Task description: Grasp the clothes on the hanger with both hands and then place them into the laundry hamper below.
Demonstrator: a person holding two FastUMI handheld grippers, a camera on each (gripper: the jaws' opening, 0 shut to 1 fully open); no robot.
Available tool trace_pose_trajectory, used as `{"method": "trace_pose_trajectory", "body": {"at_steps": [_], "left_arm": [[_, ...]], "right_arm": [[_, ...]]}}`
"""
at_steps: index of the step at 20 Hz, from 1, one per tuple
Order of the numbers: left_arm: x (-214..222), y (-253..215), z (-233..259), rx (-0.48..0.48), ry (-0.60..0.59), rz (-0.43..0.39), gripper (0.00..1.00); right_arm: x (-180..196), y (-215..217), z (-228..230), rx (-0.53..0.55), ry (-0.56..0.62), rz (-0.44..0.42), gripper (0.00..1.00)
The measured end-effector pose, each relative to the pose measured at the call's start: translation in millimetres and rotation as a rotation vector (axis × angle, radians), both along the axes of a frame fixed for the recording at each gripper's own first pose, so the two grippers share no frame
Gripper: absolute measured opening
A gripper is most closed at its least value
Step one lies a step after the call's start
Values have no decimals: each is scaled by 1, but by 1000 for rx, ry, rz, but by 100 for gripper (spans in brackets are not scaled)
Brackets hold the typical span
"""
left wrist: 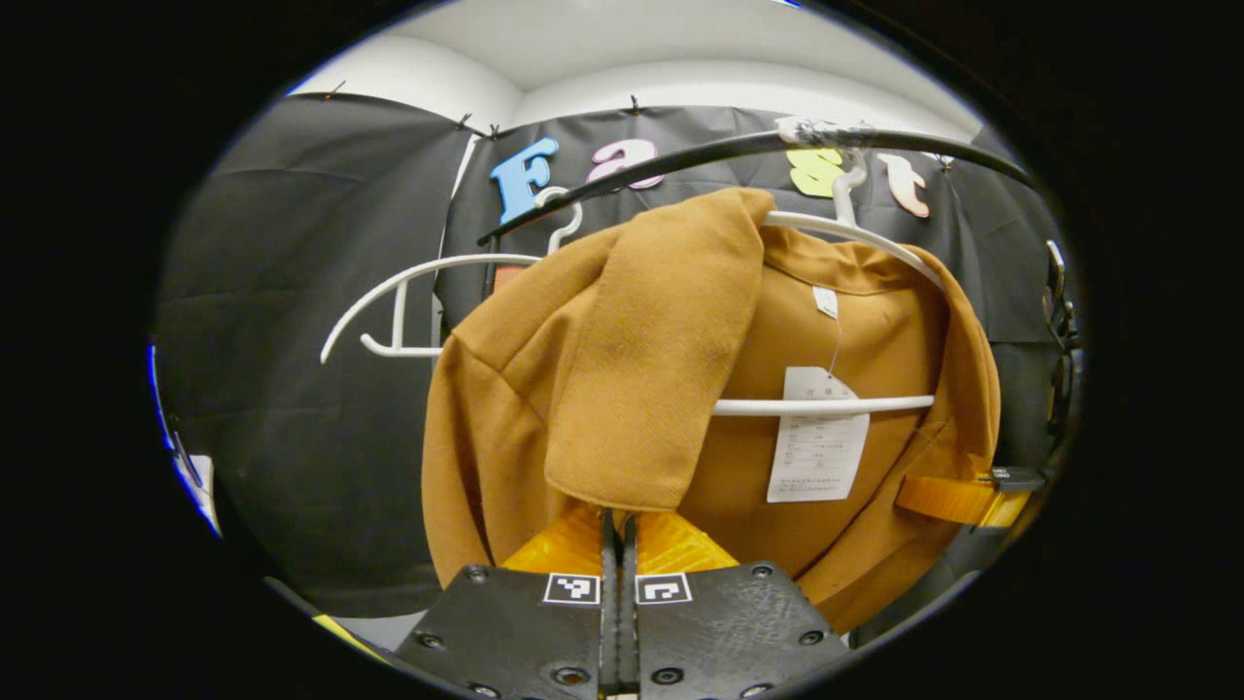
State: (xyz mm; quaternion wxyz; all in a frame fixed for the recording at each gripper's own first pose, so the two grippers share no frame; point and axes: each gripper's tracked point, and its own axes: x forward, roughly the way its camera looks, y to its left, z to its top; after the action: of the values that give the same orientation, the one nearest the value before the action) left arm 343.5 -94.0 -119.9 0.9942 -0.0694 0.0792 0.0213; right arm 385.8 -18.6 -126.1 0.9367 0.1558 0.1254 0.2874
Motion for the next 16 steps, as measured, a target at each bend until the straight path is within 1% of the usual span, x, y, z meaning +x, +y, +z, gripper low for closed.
{"method": "trace_pose_trajectory", "body": {"at_steps": [1, 2, 4, 5, 7, 8, 9, 11, 12, 13, 14, 15, 16], "left_arm": [[-1, 5, 2, -7, -3, -3, 3], [-2, 9, 4, -14, -2, -9, 4], [-5, 17, 8, -19, -3, -20, 3], [-8, 19, 13, -19, -8, -28, 3], [-11, 25, 22, -2, -24, -30, 4], [-11, 26, 25, 5, -27, -37, 0], [-11, 25, 30, 7, -38, -48, 0], [-11, 27, 43, 8, -68, -66, 0], [-10, 32, 51, 11, -80, -62, 0], [-11, 35, 60, 4, -96, -59, 3], [-11, 38, 70, -5, -116, -54, 4], [-8, 42, 77, -9, -130, -43, 0], [-7, 47, 84, -12, -144, -37, 0]], "right_arm": [[-3, 2, 5, 76, 13, 61, 4], [-9, 3, 11, 160, 22, 117, 5], [-22, 7, 31, 315, 39, 247, 4], [-29, 3, 39, 360, 35, 290, 5], [-35, -1, 53, 407, 3, 342, 4], [-51, 4, 64, 436, -17, 405, 4], [-60, 6, 74, 447, -43, 445, 3], [-64, 6, 89, 465, -66, 458, 4], [-61, 4, 97, 487, -73, 447, 4], [-58, 1, 106, 511, -82, 432, 4], [-56, -2, 112, 528, -94, 414, 3], [-53, -7, 120, 547, -112, 396, 3], [-51, -10, 122, 554, -119, 385, 3]]}}
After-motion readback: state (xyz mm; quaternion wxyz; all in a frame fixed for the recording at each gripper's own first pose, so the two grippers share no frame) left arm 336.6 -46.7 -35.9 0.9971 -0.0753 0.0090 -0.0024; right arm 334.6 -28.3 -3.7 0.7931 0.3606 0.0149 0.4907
